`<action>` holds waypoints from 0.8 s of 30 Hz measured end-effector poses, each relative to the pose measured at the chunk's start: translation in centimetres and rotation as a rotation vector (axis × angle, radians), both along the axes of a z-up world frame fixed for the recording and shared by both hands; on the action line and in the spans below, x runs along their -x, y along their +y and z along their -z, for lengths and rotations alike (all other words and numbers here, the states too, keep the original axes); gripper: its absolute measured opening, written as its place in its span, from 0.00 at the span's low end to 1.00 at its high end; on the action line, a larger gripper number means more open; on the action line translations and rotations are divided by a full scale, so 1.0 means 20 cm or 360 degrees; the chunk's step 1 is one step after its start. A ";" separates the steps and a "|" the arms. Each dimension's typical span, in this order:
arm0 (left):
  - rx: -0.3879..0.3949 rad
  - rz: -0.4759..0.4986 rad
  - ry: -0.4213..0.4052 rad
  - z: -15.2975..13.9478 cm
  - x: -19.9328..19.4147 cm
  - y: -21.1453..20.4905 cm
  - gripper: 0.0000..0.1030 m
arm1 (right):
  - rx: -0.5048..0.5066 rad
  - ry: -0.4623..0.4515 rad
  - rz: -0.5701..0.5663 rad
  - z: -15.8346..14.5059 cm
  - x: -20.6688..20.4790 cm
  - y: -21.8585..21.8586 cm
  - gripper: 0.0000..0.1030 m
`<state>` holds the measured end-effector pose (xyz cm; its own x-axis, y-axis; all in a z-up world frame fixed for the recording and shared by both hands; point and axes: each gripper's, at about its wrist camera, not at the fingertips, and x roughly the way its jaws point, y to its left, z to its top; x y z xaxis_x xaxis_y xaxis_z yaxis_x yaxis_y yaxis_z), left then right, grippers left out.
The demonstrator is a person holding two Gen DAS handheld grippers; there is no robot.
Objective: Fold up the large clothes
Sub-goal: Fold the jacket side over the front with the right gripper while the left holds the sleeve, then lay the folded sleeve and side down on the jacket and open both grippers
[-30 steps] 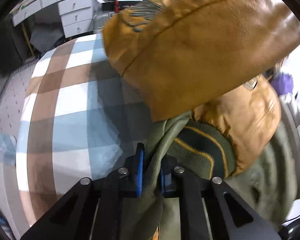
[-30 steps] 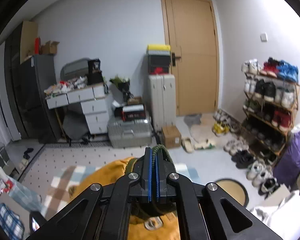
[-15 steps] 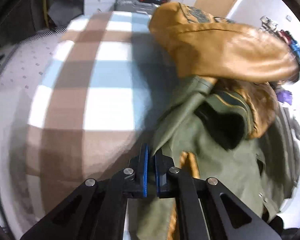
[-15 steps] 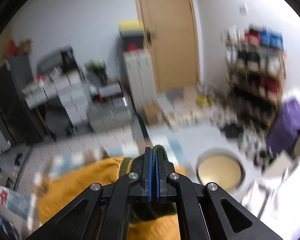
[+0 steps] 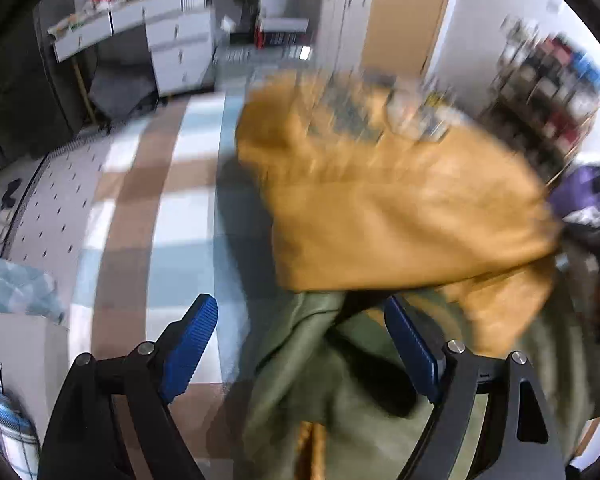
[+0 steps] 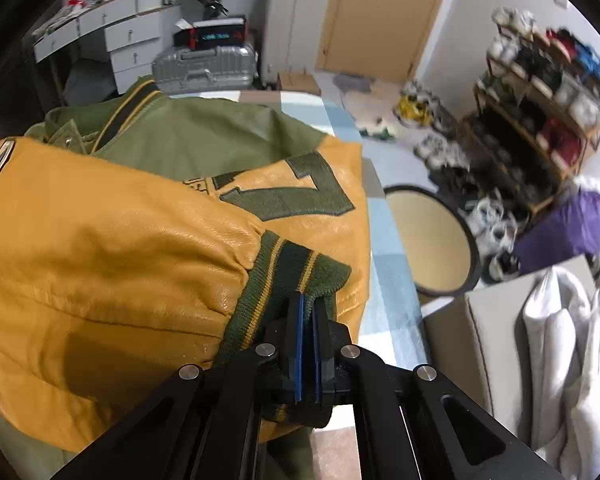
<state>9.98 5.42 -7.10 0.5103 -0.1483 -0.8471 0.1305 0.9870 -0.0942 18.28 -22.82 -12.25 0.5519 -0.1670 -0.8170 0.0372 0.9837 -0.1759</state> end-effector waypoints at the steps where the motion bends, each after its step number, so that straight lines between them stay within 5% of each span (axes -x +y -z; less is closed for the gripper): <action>1: -0.0023 0.0000 0.0071 0.08 -0.04 0.01 0.81 | 0.0002 0.0005 -0.0015 -0.01 0.01 0.00 0.03; 4: 0.0039 -0.0029 0.0208 0.19 -0.06 0.07 0.78 | 0.0014 0.0029 -0.0090 -0.02 0.00 -0.01 0.05; 5: 0.0088 -0.0043 0.0242 0.22 -0.06 0.09 0.56 | 0.0011 0.0037 -0.0109 -0.02 0.01 -0.02 0.05; 6: 0.0077 -0.0070 0.0202 0.22 -0.05 0.11 0.21 | 0.0010 0.0038 -0.0115 -0.01 0.00 -0.02 0.05; 8: 0.0042 0.0005 0.0203 0.23 -0.05 0.11 0.09 | 0.0030 0.0037 -0.0122 0.00 -0.01 -0.01 0.05; 13: -0.0065 0.0010 0.0185 0.27 0.02 0.12 0.06 | 0.0221 0.0040 -0.0223 0.02 0.04 0.09 0.05; 20: -0.0122 0.0009 0.0182 0.29 0.21 0.18 0.06 | 0.0246 0.0117 -0.0385 0.06 0.18 0.11 0.04; 24: -0.0014 -0.0037 0.0149 0.20 0.28 0.28 0.10 | 0.0222 0.0186 -0.0480 0.02 0.19 0.12 0.05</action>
